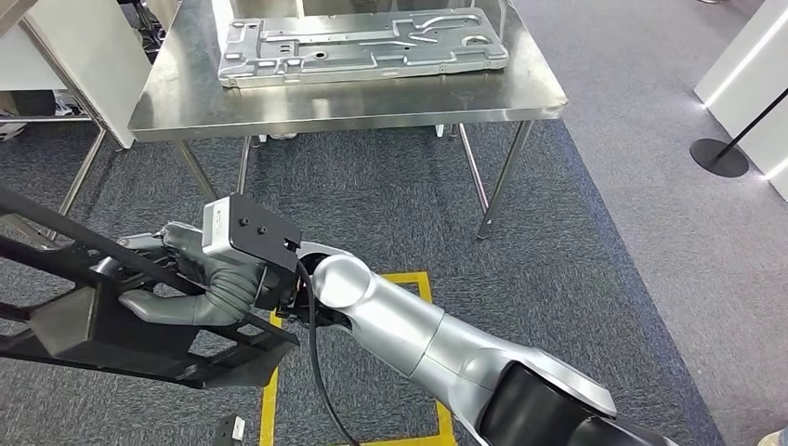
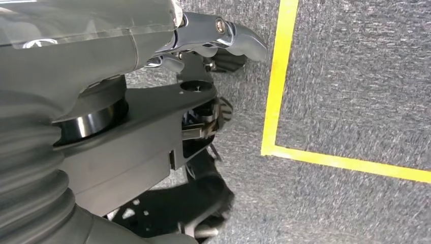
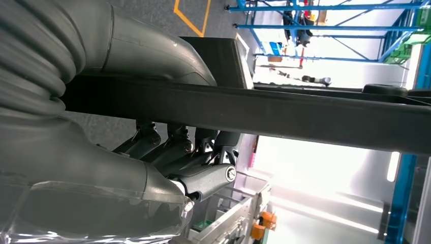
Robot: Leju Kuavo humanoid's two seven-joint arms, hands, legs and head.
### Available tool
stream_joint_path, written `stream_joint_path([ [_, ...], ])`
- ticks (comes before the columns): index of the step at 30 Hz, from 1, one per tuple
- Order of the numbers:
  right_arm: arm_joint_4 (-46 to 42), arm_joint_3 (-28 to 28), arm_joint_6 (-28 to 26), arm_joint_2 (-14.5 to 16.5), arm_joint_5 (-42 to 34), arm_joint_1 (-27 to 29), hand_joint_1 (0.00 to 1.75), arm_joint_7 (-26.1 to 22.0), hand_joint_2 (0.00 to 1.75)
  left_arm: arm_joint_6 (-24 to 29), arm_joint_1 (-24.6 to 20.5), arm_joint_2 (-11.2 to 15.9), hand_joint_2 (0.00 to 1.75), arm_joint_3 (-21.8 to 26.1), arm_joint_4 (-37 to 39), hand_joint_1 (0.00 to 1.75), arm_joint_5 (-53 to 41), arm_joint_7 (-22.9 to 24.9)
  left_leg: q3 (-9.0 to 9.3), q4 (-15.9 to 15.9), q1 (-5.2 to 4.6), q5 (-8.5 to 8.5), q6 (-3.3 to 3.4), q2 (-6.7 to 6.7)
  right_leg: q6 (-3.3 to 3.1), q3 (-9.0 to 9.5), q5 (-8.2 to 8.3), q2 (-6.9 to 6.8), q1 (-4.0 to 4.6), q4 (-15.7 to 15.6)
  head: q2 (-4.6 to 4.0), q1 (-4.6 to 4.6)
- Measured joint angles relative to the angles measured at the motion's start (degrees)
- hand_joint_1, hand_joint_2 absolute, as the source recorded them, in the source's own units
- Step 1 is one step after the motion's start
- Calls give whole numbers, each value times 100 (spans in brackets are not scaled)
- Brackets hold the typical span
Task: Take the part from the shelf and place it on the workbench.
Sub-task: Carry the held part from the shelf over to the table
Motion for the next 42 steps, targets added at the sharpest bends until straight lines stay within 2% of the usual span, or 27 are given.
stream_joint_path([
  [1,2,0,2,-7,2,4,175,0,175,0,0,0,175,0,0,0,0,0,23,5,0,-19,-9,-9,-6,74,210,0,-8,-239,0,0],
  [3,1,0,3,-10,2,-1,175,0,175,0,0,-2,175,0,0,0,0,3,76,16,-6,-71,-47,-22,-48,433,685,-2,-9,-1086,0,1],
  [4,0,0,3,-10,-2,-6,175,2,175,0,-1,-2,175,0,0,0,0,4,88,23,-15,-94,-76,-24,-76,578,815,-2,1,-1424,1,-1],
  [5,-1,0,2,-11,-9,-10,175,6,175,1,-2,-2,175,0,0,0,1,7,92,25,-20,-113,-110,-24,-105,659,864,1,16,-1622,1,0],
  [8,-8,0,1,-10,-37,-15,175,25,175,2,-4,-1,175,1,0,0,5,9,114,13,-3,-151,-222,-14,-202,706,832,13,40,-1728,1,-1],
  [10,-22,0,3,-1,-49,-25,175,32,175,2,-4,-2,175,0,0,0,9,8,36,248,8,-301,-278,-3,-269,776,828,10,18,-1780,1,-9],
  [11,-28,0,4,4,-54,-28,175,35,175,1,-1,-3,175,0,0,0,12,8,-104,548,14,-450,-299,1,-296,808,820,5,11,-1796,1,-15],
  [13,-30,1,8,8,-61,-21,175,43,175,1,10,-3,175,1,0,0,15,7,-531,1353,15,-770,-329,3,-331,838,789,0,23,-1793,1,-20],
  [14,-29,2,9,7,-61,-11,175,48,175,1,19,-2,175,2,0,0,15,7,-708,1636,16,-829,-336,3,-339,849,771,1,31,-1787,1,-20],
  [15,-29,2,10,7,-60,-3,175,52,175,2,27,1,175,2,0,0,15,6,-786,1705,15,-767,-333,3,-340,865,748,6,36,-1777,0,-19],
  [16,-29,2,10,7,-58,2,175,55,175,2,30,3,175,2,0,0,15,5,-740,1529,15,-588,-322,3,-336,892,721,11,40,-1767,0,-20],
  [18,-31,2,10,8,-47,4,175,62,175,2,28,5,175,2,0,0,15,4,-392,725,9,-123,-273,8,-315,968,658,17,51,-1753,0,-17],
  [19,-31,2,10,8,-39,3,175,66,175,2,23,5,175,2,0,0,15,4,-227,365,-5,20,-240,9,-295,992,633,19,62,-1746,0,-17],
  [20,-31,2,10,8,-31,4,175,70,175,2,20,5,175,2,0,0,14,4,-127,144,-20,82,-209,10,-271,1001,617,19,70,-1745,0,-13],
  [23,-35,2,10,11,-9,7,175,84,175,4,21,3,175,2,0,0,4,4,-80,25,-36,69,-127,2,-181,1002,594,15,75,-1763,1,-13],
  [25,-44,1,8,18,2,-1,175,88,175,6,15,-2,175,2,0,0,1,4,-43,-22,-7,75,-67,5,-116,932,476,8,69,-1588,1,-8],
  [26,-50,-1,6,21,7,-4,175,91,175,5,8,-4,175,2,0,0,-1,4,-24,-42,7,76,-41,9,-87,799,336,6,62,-1318,1,-4],
  [28,-51,-2,2,13,22,4,175,101,175,3,0,-5,175,2,0,0,-3,4,-15,-43,2,59,-13,13,-45,358,4,4,37,-502,1,4],
  [29,-51,-2,-1,7,31,15,175,107,175,2,1,-4,175,2,0,0,-4,4,-9,-40,1,47,-8,12,-31,145,-84,4,23,-156,1,6],
  [30,-51,-2,-3,1,38,26,175,113,175,2,4,-4,175,2,0,0,-4,4,2,-36,0,32,-9,8,-22,24,-55,4,11,-8,1,6],
  [31,-52,-2,-4,-3,42,32,175,115,175,2,6,-4,175,2,0,0,-4,4,24,-31,1,12,-16,1,-22,29,95,3,1,-111,1,7],
  [33,-58,-2,-5,-5,45,34,175,116,175,2,8,-8,175,2,0,0,-4,4,93,-19,1,-45,-44,-13,-47,347,585,1,-10,-904,0,8],
  [35,-63,-2,-5,-6,47,32,175,116,175,2,3,-16,175,2,0,0,-4,4,132,-2,-16,-100,-99,-17,-96,646,855,2,10,-1579,0,6],
  [36,-63,-2,-5,-7,49,32,175,117,175,2,1,-19,175,2,0,0,-4,4,137,-2,-19,-118,-134,-16,-124,697,868,7,25,-1701,0,4],
  [39,-76,-6,-12,-2,67,31,175,123,175,2,-6,-22,175,2,0,0,-4,4,167,-5,-4,-167,-241,-8,-220,746,844,24,35,-1753,1,2],
  [41,-94,-12,-14,10,80,21,175,131,175,2,-11,-25,175,1,0,0,-6,4,50,307,6,-354,-298,-1,-278,820,838,18,9,-1808,1,-10],
  [42,-99,-14,-14,14,86,19,175,137,175,2,-9,-26,175,0,0,0,-8,4,-118,656,11,-519,-318,3,-302,845,827,13,8,-1819,1,-15],
])
